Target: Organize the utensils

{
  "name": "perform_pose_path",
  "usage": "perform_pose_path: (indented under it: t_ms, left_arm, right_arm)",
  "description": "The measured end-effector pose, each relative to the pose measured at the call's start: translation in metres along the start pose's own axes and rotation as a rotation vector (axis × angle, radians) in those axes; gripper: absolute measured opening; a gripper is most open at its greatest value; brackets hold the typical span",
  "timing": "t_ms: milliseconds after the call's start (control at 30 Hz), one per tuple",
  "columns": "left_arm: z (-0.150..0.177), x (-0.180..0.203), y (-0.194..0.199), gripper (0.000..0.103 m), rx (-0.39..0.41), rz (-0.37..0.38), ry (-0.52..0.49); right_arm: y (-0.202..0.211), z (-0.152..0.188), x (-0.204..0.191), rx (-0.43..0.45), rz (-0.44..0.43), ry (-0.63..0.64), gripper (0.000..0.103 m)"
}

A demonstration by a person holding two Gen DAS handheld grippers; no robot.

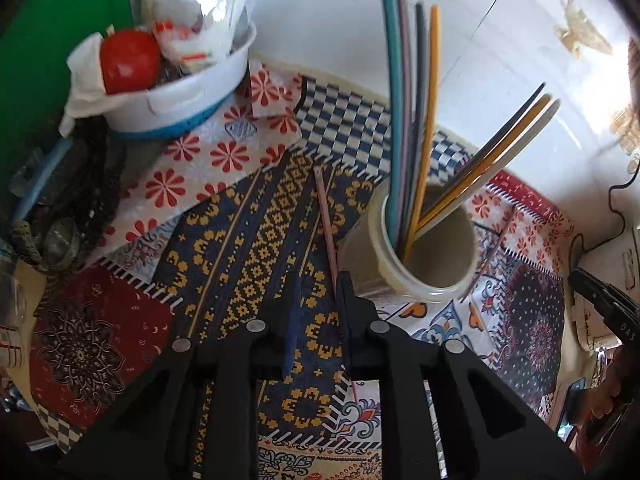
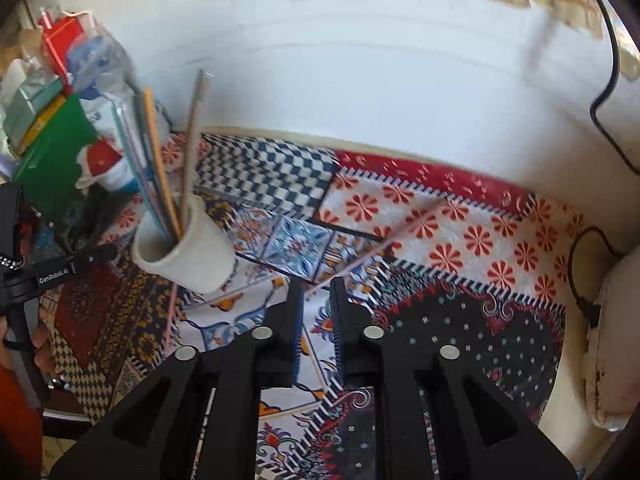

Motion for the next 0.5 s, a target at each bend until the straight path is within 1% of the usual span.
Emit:
perform_pose_path:
  t_ms: [33,67,100,167,233,300,367,433,500]
  left_arm:
    - [0.001,-0.005,-0.012,0.016,-0.032,0.007,0.011]
    - [0.002,-0.010,-0.024,0.016,-0.061,0.016,0.022]
    - [0.003,-0.014,-0.032,0.016,-0.082,0.012,0.033]
    - [0.008,-0.018,-0.044,0.016,-0.109,0.005,0.053]
    - [0.015,-0.014,-0.049,0.016,-0.124,0.029,0.049]
    - [0.023,-0.007,-0.053,0.016,-0.144,0.045,0.031]
    - [0.032,0.003,-0.056,0.016,-0.173,0.060,0.003]
    - [0.039,0.011,-0.059,0.018,-0.184,0.055,-0.021]
    - [0.045,0.015,-0.063,0.018,-0.197,0.051,-0.026]
  right_arm:
    - [-0.008,0.004,0.008,-0.019,0.014,-0.019,0.026]
    - [-0.016,0.008,0.015,-0.039,0.032,-0.034,0.033]
    - [-0.024,0.011,0.021,-0.059,0.051,-0.041,0.035]
    - [-0.037,0.016,0.029,-0.097,0.088,-0.046,0.035]
    - [-0.049,0.019,0.033,-0.126,0.105,-0.053,0.035]
    - [-0.059,0.019,0.034,-0.144,0.107,-0.053,0.035]
    - [-0.068,0.016,0.029,-0.140,0.095,-0.045,0.035]
    - [-0.078,0.012,0.020,-0.146,0.081,-0.022,0.035]
    - [-0.087,0.009,0.010,-0.150,0.085,0.001,0.035]
Point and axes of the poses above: each gripper's, at about its wrist camera, not at the fingertips, and y roughly against the way its jaws point, x to its right, z to its underside, the point moved 5 cm from there along -y, roughly the way its jaws point, and after that the axes turned 4 degrees about z, right-handed, at the moved point
